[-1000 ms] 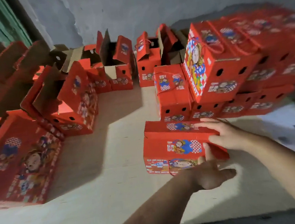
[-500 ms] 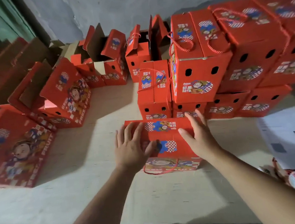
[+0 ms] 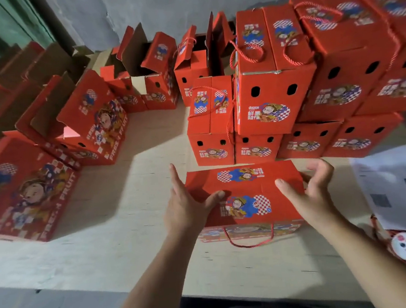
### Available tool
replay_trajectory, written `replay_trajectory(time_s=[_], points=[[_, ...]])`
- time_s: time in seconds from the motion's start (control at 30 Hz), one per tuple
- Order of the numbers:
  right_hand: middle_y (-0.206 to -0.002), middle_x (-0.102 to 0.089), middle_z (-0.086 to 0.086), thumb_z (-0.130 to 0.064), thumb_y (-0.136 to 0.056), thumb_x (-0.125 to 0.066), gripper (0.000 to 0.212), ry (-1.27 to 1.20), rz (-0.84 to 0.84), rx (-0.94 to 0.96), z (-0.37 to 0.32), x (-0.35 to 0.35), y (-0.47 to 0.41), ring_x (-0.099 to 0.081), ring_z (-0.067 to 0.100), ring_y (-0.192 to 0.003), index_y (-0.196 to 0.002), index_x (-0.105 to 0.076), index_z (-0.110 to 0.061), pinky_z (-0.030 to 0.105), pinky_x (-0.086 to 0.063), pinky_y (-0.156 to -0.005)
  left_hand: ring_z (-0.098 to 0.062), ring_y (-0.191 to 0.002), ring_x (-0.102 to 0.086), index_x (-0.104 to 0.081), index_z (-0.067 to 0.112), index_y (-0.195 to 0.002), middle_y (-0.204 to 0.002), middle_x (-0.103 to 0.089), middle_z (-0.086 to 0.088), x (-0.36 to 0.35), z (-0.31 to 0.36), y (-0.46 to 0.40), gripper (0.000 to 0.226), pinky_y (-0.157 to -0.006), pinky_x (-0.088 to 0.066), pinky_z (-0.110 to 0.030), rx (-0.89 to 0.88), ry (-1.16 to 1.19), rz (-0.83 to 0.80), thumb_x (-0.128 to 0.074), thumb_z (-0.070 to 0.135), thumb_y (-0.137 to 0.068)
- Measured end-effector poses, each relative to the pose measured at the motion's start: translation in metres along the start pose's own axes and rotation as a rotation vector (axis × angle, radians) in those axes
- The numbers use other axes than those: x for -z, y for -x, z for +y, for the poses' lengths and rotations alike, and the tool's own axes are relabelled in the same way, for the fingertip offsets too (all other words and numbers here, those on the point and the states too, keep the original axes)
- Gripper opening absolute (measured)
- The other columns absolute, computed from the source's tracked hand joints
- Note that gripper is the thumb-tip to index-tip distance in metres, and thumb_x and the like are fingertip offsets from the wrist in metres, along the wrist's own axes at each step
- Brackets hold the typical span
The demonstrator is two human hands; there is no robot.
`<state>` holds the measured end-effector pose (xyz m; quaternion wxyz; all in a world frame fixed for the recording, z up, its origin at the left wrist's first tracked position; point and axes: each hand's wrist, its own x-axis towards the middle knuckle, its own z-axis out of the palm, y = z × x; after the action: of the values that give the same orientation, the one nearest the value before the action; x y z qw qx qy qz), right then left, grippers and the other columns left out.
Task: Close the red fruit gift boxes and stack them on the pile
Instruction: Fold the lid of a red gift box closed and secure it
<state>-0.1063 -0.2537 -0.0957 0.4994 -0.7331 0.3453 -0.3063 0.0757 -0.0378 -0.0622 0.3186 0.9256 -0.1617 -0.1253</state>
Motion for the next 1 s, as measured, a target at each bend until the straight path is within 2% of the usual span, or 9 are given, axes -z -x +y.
replay_trajectory(time_s=[0.1, 0.17, 0.27, 0.33, 0.4, 0.5, 0.63, 0.83, 1.0], points=[[-0.111, -0.045, 0.005, -0.051, -0.084, -0.068, 0.049, 0.443, 0.158, 0.4, 0.007, -0.008, 0.029, -0.048, 0.031, -0.102, -0.105, -0.047, -0.012, 0.036, -0.037, -0.089, -0.033, -0.125, -0.049, -0.035, 0.017, -0.147, -0.136, -0.05, -0.014, -0.017, -0.002, 0.015, 0.107, -0.102, -0.045, -0.051, -0.241, -0.063, 0.308, -0.071, 0.08, -0.069], [-0.106, -0.055, 0.0, -0.051, -0.094, -0.059, 0.036, 0.66, 0.14, 0.532, 0.009, -0.015, 0.037, -0.052, 0.034, -0.104, -0.1, -0.063, -0.015, 0.044, -0.035, -0.096, -0.032, -0.111, -0.045, -0.045, 0.018, -0.125, -0.122, -0.051, -0.014, -0.025, -0.008, 0.021, 0.071, -0.098, -0.04, -0.048, -0.447, -0.083, 0.452, -0.068, 0.068, -0.081], [-0.135, -0.058, 0.001, -0.053, -0.101, -0.048, 0.049, 0.791, 0.099, 0.546, 0.009, -0.013, 0.038, -0.047, 0.041, -0.133, -0.129, -0.068, -0.018, 0.053, -0.03, -0.112, -0.031, -0.098, -0.044, -0.052, 0.018, -0.113, -0.117, -0.049, -0.008, -0.032, -0.022, 0.022, 0.046, -0.089, -0.037, -0.044, -0.69, -0.156, 0.435, -0.061, 0.058, -0.092], [-0.161, -0.044, -0.003, -0.053, -0.101, -0.047, 0.06, 0.916, 0.039, 0.555, 0.008, -0.009, 0.038, -0.034, 0.037, -0.148, -0.154, -0.049, -0.024, 0.053, -0.026, -0.115, -0.033, -0.095, -0.048, -0.057, 0.018, -0.113, -0.118, -0.052, -0.006, -0.036, -0.03, 0.025, 0.037, -0.086, -0.042, -0.046, -0.825, -0.278, 0.357, -0.058, 0.052, -0.1], [-0.161, -0.044, -0.003, -0.051, -0.101, -0.046, 0.06, 0.941, -0.001, 0.547, 0.004, -0.012, 0.037, -0.036, 0.033, -0.149, -0.154, -0.049, -0.024, 0.052, -0.028, -0.116, -0.032, -0.099, -0.055, -0.06, 0.023, -0.122, -0.121, -0.057, -0.001, -0.036, -0.033, 0.026, 0.03, -0.087, -0.047, -0.046, -0.887, -0.322, 0.262, -0.05, 0.047, -0.107], [-0.143, -0.063, -0.003, -0.046, -0.102, -0.041, 0.051, 0.91, -0.051, 0.557, 0.0, -0.016, 0.031, -0.052, 0.027, -0.135, -0.141, -0.063, -0.02, 0.048, -0.037, -0.114, -0.024, -0.12, -0.057, -0.058, 0.027, -0.137, -0.134, -0.06, 0.007, -0.033, -0.031, 0.022, 0.036, -0.108, -0.044, -0.04, -0.875, -0.296, 0.173, -0.046, 0.046, -0.109], [-0.139, -0.063, -0.003, -0.044, -0.101, -0.044, 0.05, 0.936, -0.093, 0.561, -0.002, -0.013, 0.03, -0.054, 0.027, -0.129, -0.14, -0.062, -0.019, 0.048, -0.037, -0.114, -0.014, -0.146, -0.044, -0.052, 0.032, -0.15, -0.152, -0.055, 0.012, -0.03, -0.021, 0.022, 0.051, -0.127, -0.026, -0.038, -0.728, -0.379, 0.061, -0.038, 0.058, -0.109], [-0.144, -0.056, 0.004, -0.051, -0.1, -0.045, 0.058, 0.92, -0.161, 0.497, 0.0, -0.007, 0.027, -0.049, 0.032, -0.131, -0.143, -0.06, -0.017, 0.049, -0.041, -0.113, -0.014, -0.158, -0.021, -0.033, 0.032, -0.162, -0.167, -0.031, 0.013, -0.027, -0.016, 0.021, 0.095, -0.131, -0.005, -0.041, -0.701, -0.467, -0.104, -0.027, 0.093, -0.089], [-0.122, -0.061, 0.002, -0.041, -0.098, -0.051, 0.047, 0.55, -0.048, 0.423, -0.004, -0.003, 0.034, -0.058, 0.027, -0.114, -0.128, -0.069, -0.01, 0.029, -0.042, -0.101, -0.017, -0.154, -0.035, -0.038, 0.029, -0.157, -0.161, -0.045, 0.009, -0.026, -0.014, 0.021, 0.109, -0.13, -0.019, -0.047, -0.718, -0.512, -0.093, -0.035, 0.101, -0.077]])
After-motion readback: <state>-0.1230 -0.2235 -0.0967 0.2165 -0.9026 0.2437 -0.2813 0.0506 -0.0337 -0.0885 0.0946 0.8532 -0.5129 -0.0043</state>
